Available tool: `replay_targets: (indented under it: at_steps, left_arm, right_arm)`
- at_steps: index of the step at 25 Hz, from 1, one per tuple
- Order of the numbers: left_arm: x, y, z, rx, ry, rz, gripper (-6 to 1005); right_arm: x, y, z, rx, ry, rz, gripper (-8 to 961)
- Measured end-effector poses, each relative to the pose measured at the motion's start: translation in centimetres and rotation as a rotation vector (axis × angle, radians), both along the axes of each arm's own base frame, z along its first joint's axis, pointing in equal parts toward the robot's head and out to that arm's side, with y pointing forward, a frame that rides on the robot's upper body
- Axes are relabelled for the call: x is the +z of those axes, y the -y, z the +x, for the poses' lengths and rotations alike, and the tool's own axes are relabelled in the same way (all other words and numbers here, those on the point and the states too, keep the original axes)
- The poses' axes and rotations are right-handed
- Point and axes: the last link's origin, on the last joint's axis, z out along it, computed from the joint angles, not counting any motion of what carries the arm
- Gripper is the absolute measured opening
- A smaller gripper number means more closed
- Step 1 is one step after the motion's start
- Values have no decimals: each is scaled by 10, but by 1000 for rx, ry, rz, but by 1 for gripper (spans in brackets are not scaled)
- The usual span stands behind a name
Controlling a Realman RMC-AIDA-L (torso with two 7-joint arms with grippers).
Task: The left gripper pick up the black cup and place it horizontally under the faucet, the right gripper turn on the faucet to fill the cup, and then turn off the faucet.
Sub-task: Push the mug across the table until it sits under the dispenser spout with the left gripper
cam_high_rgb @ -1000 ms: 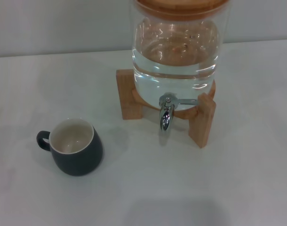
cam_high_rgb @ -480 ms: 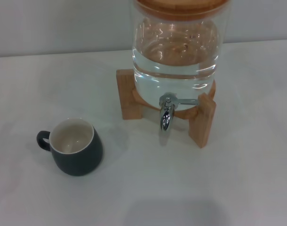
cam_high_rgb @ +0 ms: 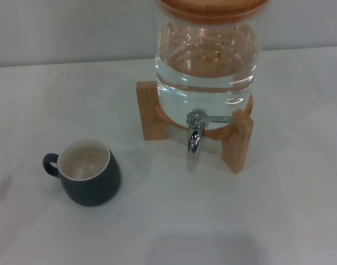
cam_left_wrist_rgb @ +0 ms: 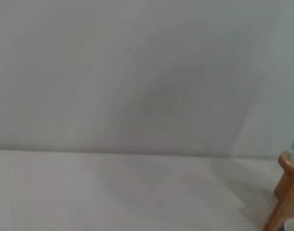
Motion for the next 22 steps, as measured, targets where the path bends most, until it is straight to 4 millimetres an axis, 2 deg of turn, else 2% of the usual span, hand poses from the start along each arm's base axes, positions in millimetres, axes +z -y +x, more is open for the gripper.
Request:
replay_targets:
  at_steps: [4,14,22]
  left_arm:
    - [-24,-2,4,-36,-63,19,853]
    - [-48,-3,7,-99,-131,23,850]
    - [-71,-22,14,-123,-151,-22,849]
  right_arm:
    - [0,-3,-2,8,3,-1,793]
    - [-1,-10,-6,25,1,-1,794]
    - [-3,-16,-8,29,-2,-7,793]
